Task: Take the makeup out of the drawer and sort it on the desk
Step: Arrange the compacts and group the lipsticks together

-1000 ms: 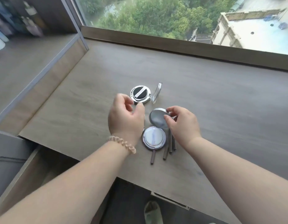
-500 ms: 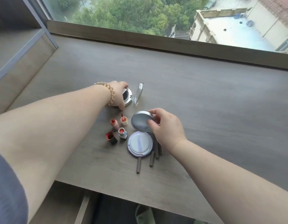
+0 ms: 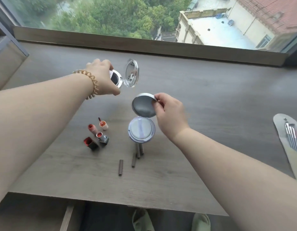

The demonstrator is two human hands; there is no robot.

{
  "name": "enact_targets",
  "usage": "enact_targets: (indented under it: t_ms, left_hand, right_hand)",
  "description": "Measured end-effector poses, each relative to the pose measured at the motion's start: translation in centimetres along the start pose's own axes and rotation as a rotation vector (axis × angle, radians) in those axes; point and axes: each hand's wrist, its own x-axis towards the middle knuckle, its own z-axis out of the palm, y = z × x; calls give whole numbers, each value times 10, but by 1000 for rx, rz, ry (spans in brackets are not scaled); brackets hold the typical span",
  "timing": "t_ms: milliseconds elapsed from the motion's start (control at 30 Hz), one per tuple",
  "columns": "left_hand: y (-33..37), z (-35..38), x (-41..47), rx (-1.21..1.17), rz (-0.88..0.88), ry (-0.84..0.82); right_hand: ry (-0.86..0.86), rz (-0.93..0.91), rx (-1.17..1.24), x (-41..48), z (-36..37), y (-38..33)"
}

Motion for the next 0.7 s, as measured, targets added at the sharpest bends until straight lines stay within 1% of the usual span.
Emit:
enact_targets:
  t_ms: [100, 167, 300, 400, 533, 700]
  left_hand:
    - [50, -10, -17, -110, 17, 47]
    - [87, -5, -34, -180, 36, 25]
    - [159, 29, -72, -182, 112, -55]
    - [218, 64, -98, -220, 126, -77]
    - [290, 112, -130, -331, -12, -68]
    - [346, 146, -157, -411, -227, -19]
  right_hand:
    - [100, 53, -16, 6, -44, 24]
    - [154, 112, -46, 5, -74, 48]
    - [246, 241, -111, -7, -131, 102]
    - [243, 285, -132, -23, -177, 143]
    - [190, 307, -114, -40, -228, 186]
    - [65, 276, -124, -44, -262, 222]
